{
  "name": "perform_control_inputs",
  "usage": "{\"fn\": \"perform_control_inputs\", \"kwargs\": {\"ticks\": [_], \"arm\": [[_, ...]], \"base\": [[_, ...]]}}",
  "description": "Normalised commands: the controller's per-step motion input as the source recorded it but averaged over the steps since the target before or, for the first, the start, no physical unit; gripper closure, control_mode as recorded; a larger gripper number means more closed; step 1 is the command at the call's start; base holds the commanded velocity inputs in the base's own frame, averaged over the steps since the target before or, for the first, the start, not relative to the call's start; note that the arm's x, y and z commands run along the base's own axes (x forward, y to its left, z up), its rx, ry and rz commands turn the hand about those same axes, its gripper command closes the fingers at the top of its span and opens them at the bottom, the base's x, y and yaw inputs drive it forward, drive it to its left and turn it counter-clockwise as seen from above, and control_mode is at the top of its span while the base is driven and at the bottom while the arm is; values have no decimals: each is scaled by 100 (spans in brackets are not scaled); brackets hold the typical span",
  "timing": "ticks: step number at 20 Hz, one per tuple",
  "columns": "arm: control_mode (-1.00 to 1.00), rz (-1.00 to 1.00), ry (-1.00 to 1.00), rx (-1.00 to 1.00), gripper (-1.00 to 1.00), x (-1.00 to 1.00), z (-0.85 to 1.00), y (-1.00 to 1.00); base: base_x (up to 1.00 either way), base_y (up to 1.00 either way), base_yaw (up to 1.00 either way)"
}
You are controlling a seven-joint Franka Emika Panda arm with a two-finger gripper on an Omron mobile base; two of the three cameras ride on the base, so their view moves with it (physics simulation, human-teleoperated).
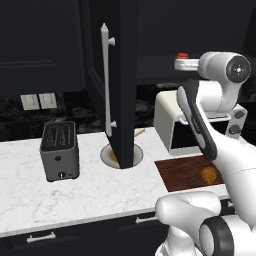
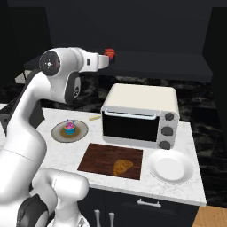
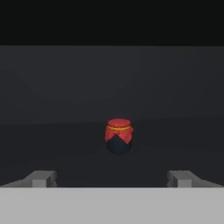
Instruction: From the different types of pastries on the counter, select a croissant and place it on the cutting board. Then retrieve a jar of jam from the cabinet and place it alongside the croissant on the cutting board.
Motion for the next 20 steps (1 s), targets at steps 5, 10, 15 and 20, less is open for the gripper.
{"fn": "perform_control_inputs", "kwargs": {"ticks": [5, 10, 15, 20], "arm": [[-100, 7, 6, 0, -100, 33, -2, 0], [-100, 0, 0, 0, -100, 0, 0, 0], [-100, 0, 0, 0, -100, 15, 0, 0], [-100, 0, 0, 0, -100, 13, 0, -2]], "base": [[0, 0, 0], [0, 0, 0], [0, 0, 0], [0, 0, 0]]}}
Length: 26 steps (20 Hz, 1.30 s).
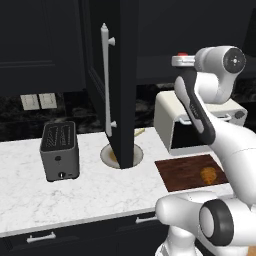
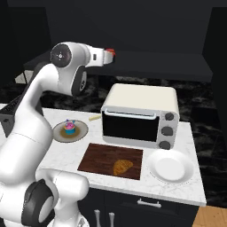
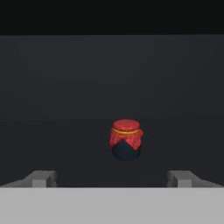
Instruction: From the different types of pastries on the counter, select a croissant and place it on the cutting board. Then retrieve a jar of jam from the cabinet and place it alongside the croissant on the cutting board.
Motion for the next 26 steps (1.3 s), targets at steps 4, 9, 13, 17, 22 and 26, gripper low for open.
{"fn": "perform_control_inputs", "kwargs": {"ticks": [4, 9, 13, 17, 22, 26], "arm": [[-100, 0, 0, 0, -100, 6, 0, -2], [-100, 0, 0, 0, -100, 19, -1, -2], [-100, 0, 0, 0, -100, 27, -3, -9], [-100, 0, 0, 0, -100, 16, -8, -17], [-100, 0, 0, 0, -100, 7, -14, -11], [-100, 0, 0, 0, -100, 15, -13, -4]], "base": [[0, 0, 0], [0, 0, 0], [0, 0, 0], [0, 0, 0], [0, 0, 0], [0, 0, 0]]}}
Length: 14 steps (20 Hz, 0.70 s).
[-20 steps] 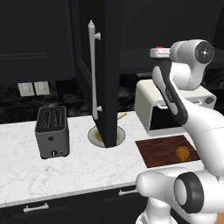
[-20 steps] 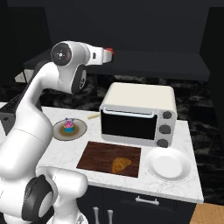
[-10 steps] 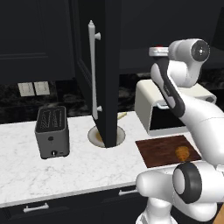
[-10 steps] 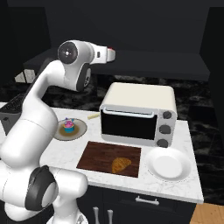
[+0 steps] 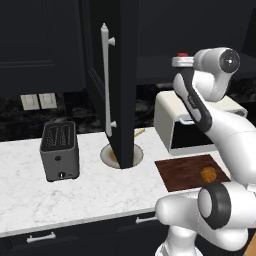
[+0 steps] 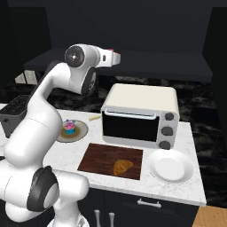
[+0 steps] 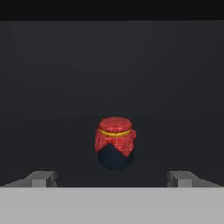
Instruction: From the different types of pastries on the counter, select a croissant and place it on the cutting board. Then retrieve a jar of jam from the cabinet and place it alongside the croissant on the cutting board.
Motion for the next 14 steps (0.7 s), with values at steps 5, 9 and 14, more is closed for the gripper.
{"fn": "perform_control_inputs", "kwargs": {"ticks": [5, 9, 14], "arm": [[-100, 0, 0, 0, -100, 18, -10, -3], [-100, 0, 0, 0, -100, 21, -5, -8], [-100, 0, 0, 0, -100, 27, 0, -14]], "base": [[0, 0, 0], [0, 0, 0], [0, 0, 0]]}}
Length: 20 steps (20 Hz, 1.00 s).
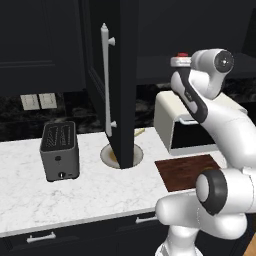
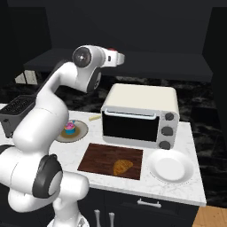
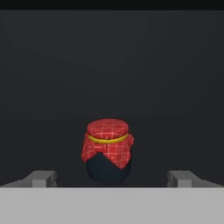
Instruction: From the different types of pastries on the counter, select a croissant and place it on the cutting board. Then retrieve a jar of jam from the cabinet and place it alongside the croissant on the cutting board.
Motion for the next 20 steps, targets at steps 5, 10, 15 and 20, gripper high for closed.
{"fn": "perform_control_inputs", "kwargs": {"ticks": [5, 10, 15, 20], "arm": [[-100, 0, 1, 0, -100, 10, 0, -13], [-100, 0, 1, 0, -100, 1, 0, -1], [-100, 0, 0, 0, -100, 13, -7, 12], [-100, 0, 0, 0, -100, 27, -8, 2]], "base": [[0, 0, 0], [0, 0, 0], [0, 0, 0], [0, 0, 0]]}}
